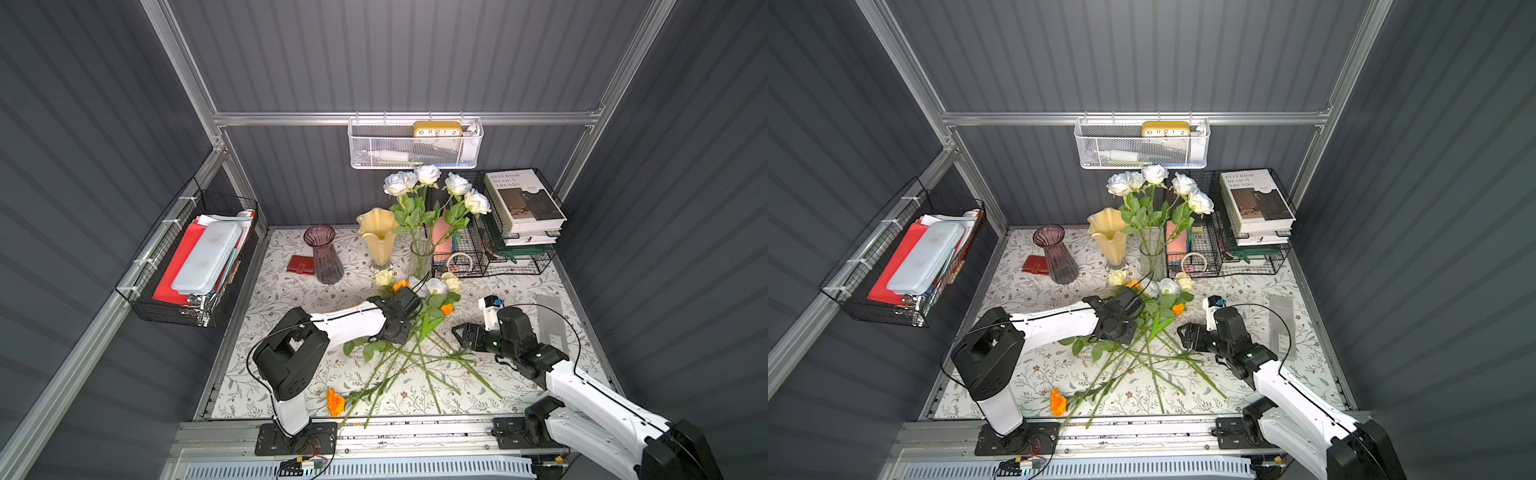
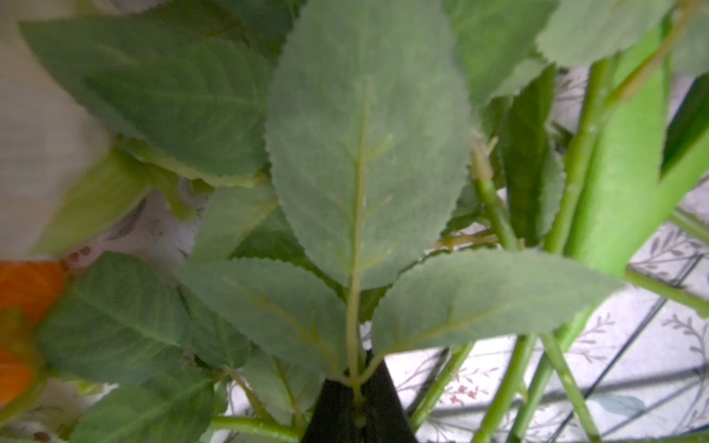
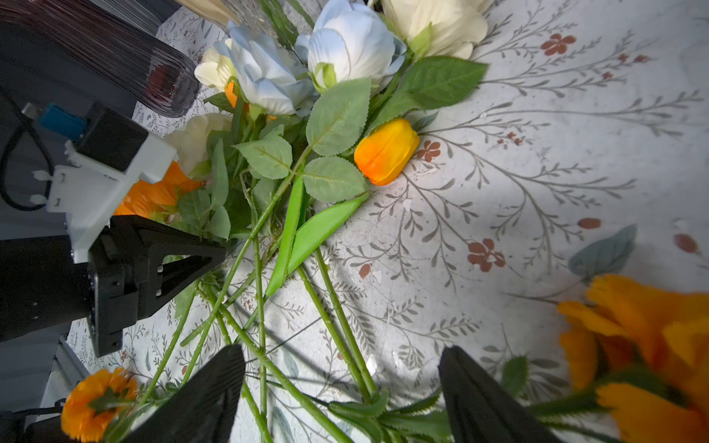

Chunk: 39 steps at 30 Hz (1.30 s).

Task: Arrange the flowers in different vases according to their colors
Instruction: Pick up the flower at the center of the board.

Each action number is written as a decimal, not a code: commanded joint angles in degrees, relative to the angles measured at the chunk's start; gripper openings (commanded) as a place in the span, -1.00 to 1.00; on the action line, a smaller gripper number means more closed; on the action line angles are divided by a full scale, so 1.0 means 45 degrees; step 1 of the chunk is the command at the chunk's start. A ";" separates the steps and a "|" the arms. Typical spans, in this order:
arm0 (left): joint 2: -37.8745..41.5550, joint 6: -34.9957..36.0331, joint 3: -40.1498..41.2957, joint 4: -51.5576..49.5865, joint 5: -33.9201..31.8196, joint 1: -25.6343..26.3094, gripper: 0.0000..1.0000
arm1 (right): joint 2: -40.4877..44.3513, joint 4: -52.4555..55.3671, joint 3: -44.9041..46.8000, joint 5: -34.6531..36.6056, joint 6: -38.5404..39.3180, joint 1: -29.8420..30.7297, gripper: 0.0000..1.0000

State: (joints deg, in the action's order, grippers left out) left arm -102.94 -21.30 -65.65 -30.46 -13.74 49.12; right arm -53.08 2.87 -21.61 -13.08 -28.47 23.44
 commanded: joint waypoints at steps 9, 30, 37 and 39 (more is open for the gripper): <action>-0.0145 0.1527 -0.1297 -0.0671 -0.2058 0.0013 -0.94 | -0.0387 -0.0428 0.0048 -0.0589 0.0022 -0.0036 0.69; 0.1343 0.3796 -0.2326 -0.0863 -0.0631 0.0006 -1.00 | -0.0228 -0.0132 0.0049 -0.0452 -0.0098 -0.0033 0.69; 0.2350 0.4127 -0.2011 -0.0856 0.1219 0.0040 -1.00 | -0.0329 -0.0191 0.0058 -0.0511 -0.0154 -0.0033 0.69; 0.2625 0.4402 -0.1935 -0.0681 0.1623 0.0041 -1.00 | -0.0317 -0.0221 0.0059 -0.0511 -0.0176 -0.0036 0.69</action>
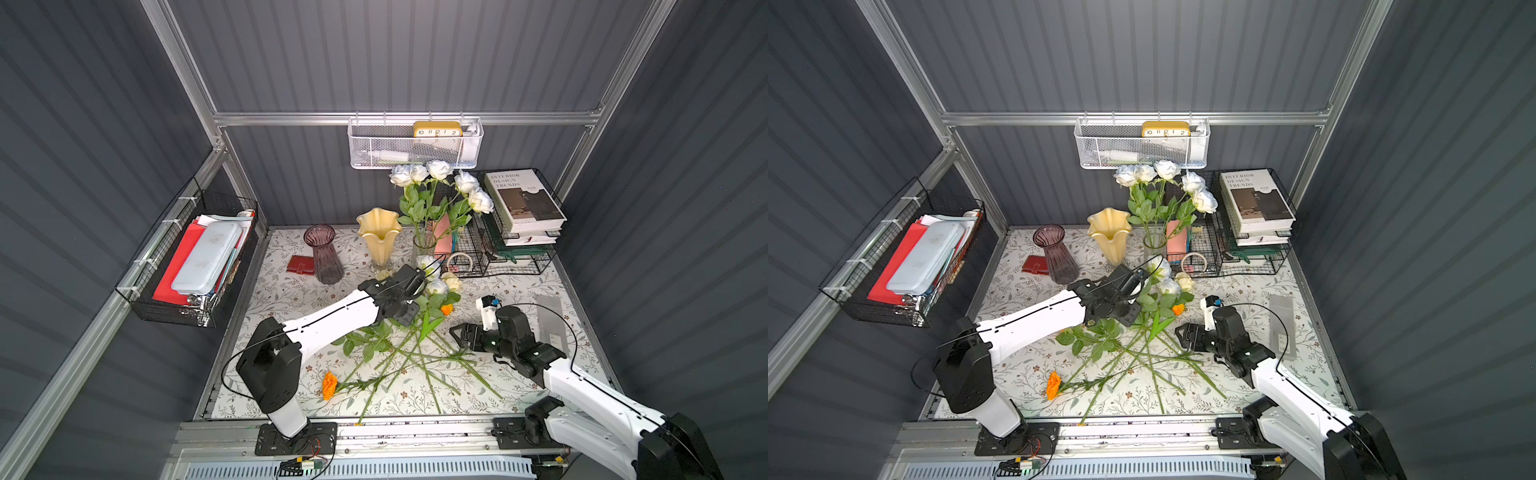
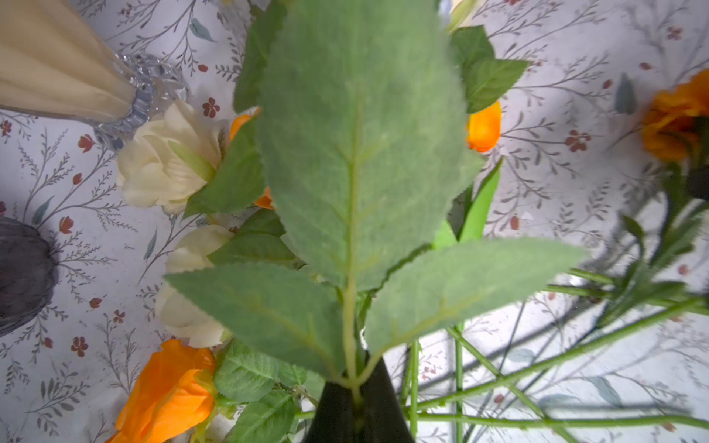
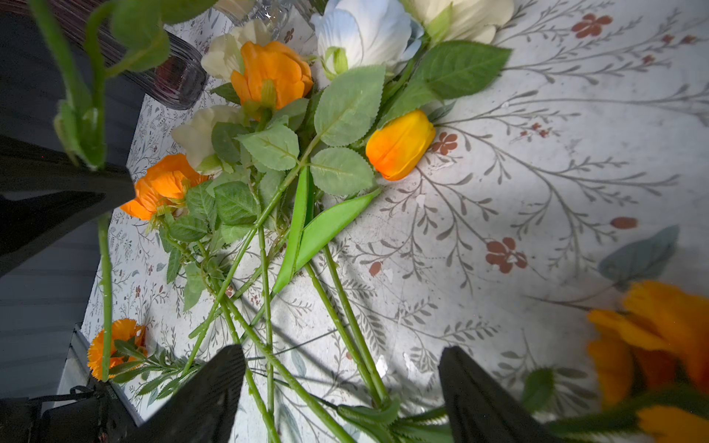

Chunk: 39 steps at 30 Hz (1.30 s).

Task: Arrange the flowers in different vases according to their colors
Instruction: Pick up the flower at the center of the board, then insert the flower into the vase.

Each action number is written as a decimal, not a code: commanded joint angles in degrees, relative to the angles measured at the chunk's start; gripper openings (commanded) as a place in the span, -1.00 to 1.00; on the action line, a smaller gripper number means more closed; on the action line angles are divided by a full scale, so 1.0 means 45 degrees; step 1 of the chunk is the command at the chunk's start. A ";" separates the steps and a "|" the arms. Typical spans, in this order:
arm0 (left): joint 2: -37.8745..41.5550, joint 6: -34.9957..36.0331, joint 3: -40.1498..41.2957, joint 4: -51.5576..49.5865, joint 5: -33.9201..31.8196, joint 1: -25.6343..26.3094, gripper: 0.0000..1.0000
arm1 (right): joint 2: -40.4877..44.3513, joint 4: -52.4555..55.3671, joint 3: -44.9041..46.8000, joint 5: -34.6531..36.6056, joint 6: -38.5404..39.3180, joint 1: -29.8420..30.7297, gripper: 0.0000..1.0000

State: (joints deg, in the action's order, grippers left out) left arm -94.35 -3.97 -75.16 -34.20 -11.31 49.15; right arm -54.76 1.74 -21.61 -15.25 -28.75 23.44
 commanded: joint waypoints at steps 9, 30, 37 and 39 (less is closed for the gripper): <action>0.0784 0.1874 -0.1133 0.1209 0.4141 0.0476 -1.00 | 0.0040 0.0061 0.0094 -0.0035 -0.0133 -0.0033 0.69; -0.2383 0.3520 -0.9808 1.1729 0.5460 -0.1895 -1.00 | -0.0662 -0.0162 -0.0272 0.0686 0.0164 -0.0045 0.68; -0.3703 0.1896 -0.9959 1.2866 0.6096 -0.2210 -1.00 | -0.0545 0.0058 -0.0271 0.0926 0.0282 -0.0053 0.68; -0.3660 0.1611 -0.9326 1.3447 0.6121 -0.2249 -1.00 | -0.0545 0.0053 -0.0274 0.0946 0.0316 -0.0053 0.69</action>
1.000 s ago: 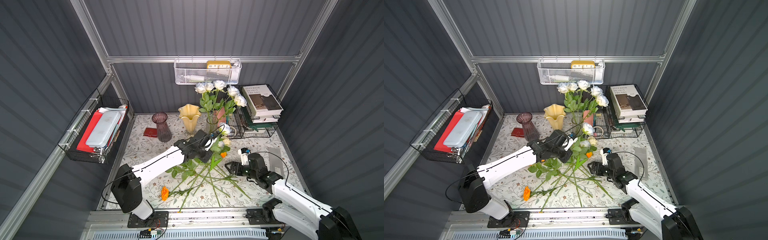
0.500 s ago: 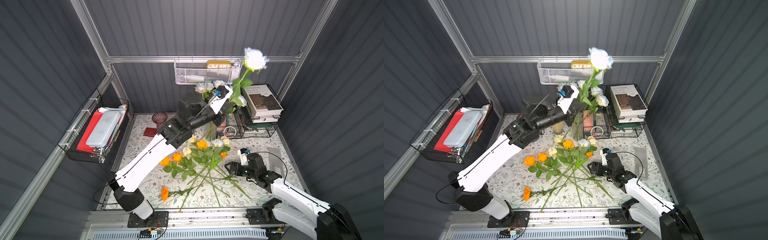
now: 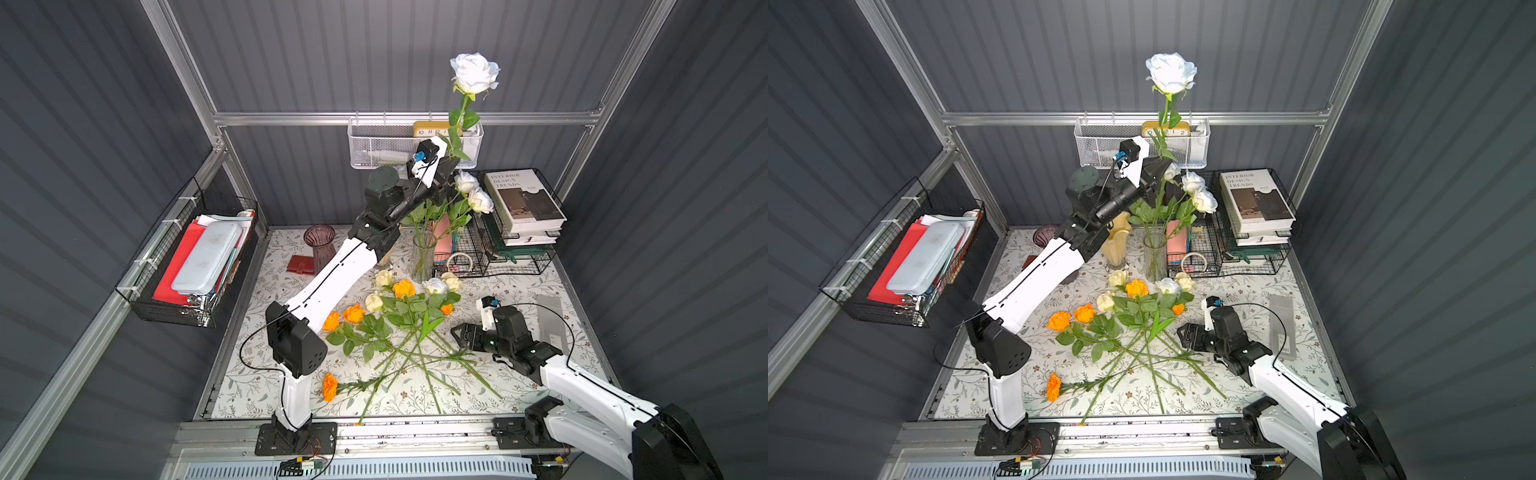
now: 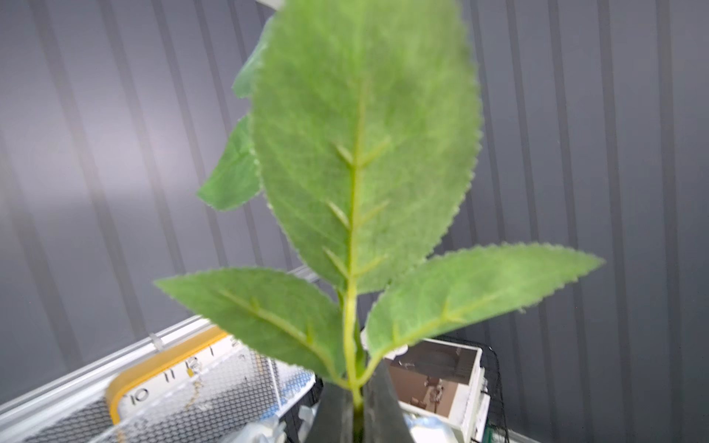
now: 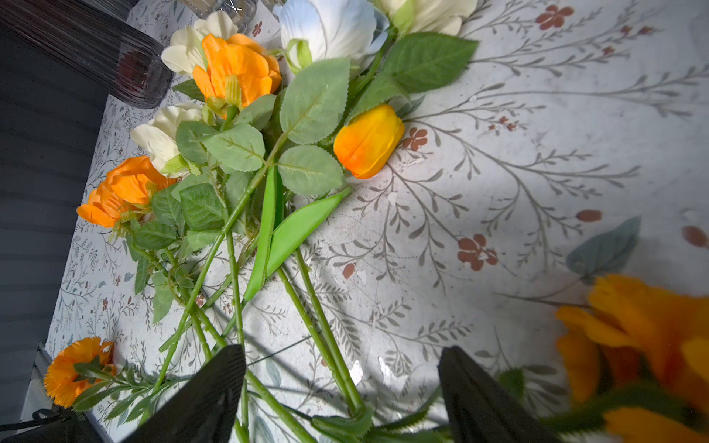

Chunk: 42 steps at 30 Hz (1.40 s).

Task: Arrange the flowers in different vases according to their colors
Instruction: Insert the flower into the vase.

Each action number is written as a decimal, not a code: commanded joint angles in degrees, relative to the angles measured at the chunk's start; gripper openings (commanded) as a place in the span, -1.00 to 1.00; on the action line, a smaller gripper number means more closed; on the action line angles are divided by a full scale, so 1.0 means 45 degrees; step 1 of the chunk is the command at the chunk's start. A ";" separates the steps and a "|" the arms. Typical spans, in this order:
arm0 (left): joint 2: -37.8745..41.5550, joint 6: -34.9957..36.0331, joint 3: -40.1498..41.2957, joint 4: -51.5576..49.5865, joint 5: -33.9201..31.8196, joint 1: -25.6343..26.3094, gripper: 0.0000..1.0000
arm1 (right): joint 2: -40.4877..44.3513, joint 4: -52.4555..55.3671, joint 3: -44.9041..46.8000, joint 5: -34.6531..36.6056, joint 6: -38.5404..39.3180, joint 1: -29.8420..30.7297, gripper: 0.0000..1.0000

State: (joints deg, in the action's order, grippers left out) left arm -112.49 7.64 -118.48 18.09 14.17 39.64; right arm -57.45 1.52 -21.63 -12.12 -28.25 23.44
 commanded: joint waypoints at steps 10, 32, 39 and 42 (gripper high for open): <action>0.0077 -0.1293 0.2958 0.4071 -0.0189 -0.0526 -1.00 | 0.0205 0.0199 -0.0265 -0.0019 0.0361 -0.0053 0.69; 0.2823 -0.1484 0.7665 0.1806 -0.4125 -0.0583 0.88 | 0.0866 0.0583 -0.0647 -0.0194 -0.0244 -0.0056 0.69; 0.5493 -0.2550 1.0169 0.0138 -0.5347 -0.0556 0.98 | 0.1420 0.0922 -0.0616 0.0057 -0.0465 -0.0069 0.69; 0.6709 -0.2905 1.1364 -0.0736 -0.5492 -0.0513 0.98 | 0.1734 0.0850 -0.0395 0.0512 -0.0786 -0.0073 0.69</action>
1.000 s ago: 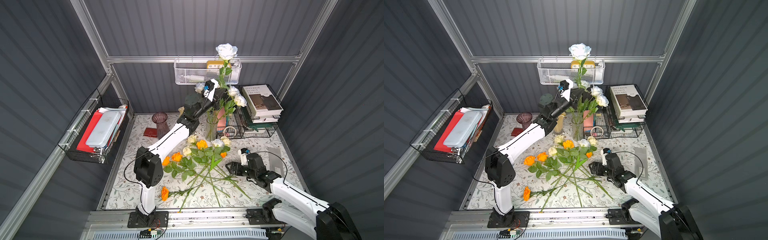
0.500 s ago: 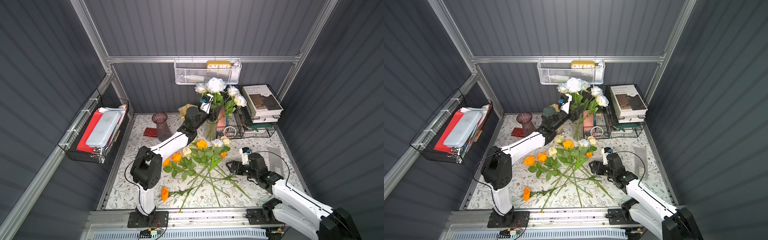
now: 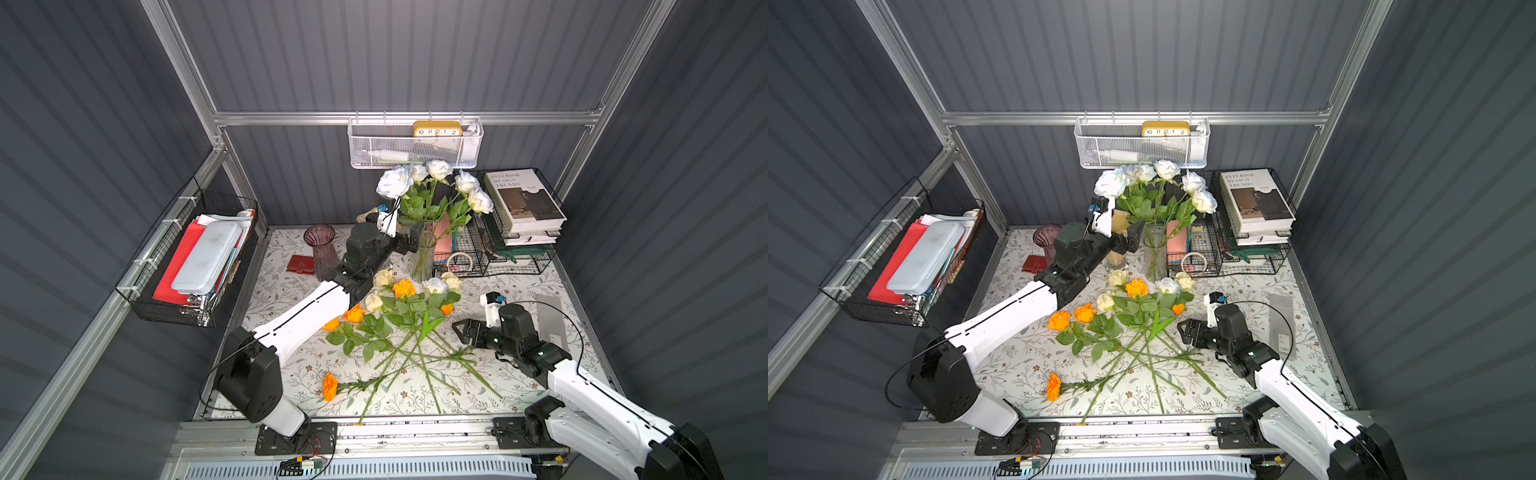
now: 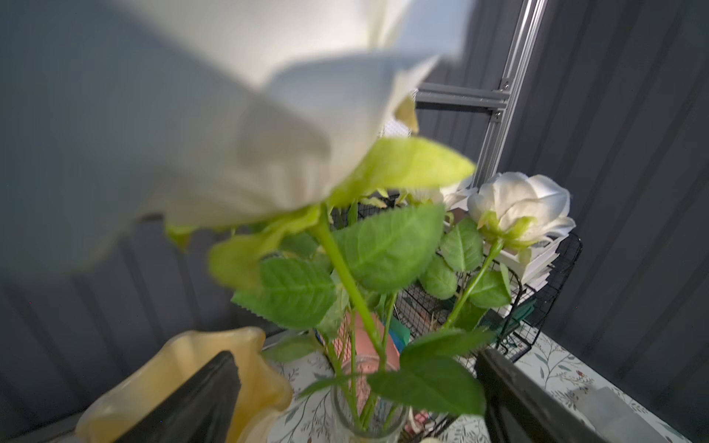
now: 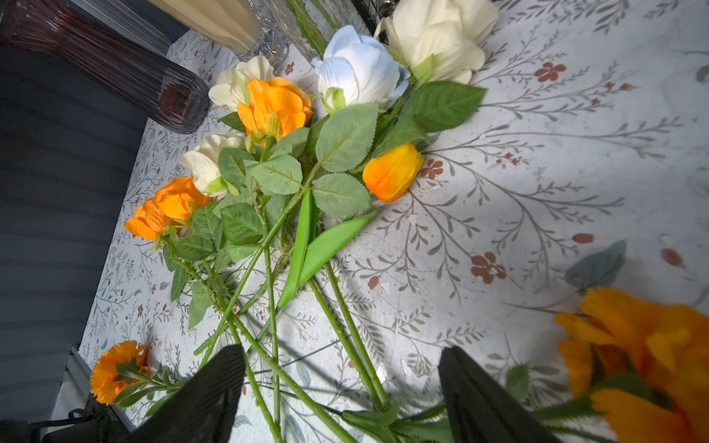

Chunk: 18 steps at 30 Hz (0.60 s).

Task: Arrange the flowers in different vases according to their colors
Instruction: Insert the flower into the vase.

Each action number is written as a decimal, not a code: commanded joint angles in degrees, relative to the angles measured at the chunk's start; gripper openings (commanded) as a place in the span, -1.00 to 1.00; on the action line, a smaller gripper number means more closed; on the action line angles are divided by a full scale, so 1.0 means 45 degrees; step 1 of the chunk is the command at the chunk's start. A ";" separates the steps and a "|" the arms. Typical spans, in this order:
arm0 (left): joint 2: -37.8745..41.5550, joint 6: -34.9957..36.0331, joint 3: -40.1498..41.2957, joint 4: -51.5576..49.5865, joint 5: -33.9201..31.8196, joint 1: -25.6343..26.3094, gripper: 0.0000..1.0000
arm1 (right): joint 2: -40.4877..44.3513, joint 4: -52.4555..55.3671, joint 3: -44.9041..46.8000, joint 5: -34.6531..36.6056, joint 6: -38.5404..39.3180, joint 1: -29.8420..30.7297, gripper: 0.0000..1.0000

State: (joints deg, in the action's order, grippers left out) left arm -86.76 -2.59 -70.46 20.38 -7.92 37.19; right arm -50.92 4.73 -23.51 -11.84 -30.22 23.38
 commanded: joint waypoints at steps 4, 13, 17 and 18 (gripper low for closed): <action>0.2285 -0.0634 0.2062 -0.2499 -0.0623 0.0668 0.98 | 0.0248 0.0374 0.0048 0.0644 -0.0941 -0.0308 0.70; 0.1092 -0.0792 0.2378 -0.6429 -0.0693 0.3518 0.93 | -0.0799 0.0264 0.0102 -0.0056 -0.1751 -0.1625 0.70; 0.0506 -0.0789 0.2338 -0.7419 -0.0288 0.3650 0.84 | -0.0649 0.0279 0.0215 -0.0231 -0.1697 -0.1883 0.69; 0.0214 -0.0791 0.2256 -0.7735 -0.0258 0.3650 0.82 | -0.0575 0.0279 0.0284 -0.0241 -0.1685 -0.1911 0.69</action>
State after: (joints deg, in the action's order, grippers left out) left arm -83.81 -5.17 -59.68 -8.23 -10.81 53.49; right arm -54.35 5.37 -23.40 -11.79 -37.30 15.29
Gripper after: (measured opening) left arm 0.916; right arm 0.847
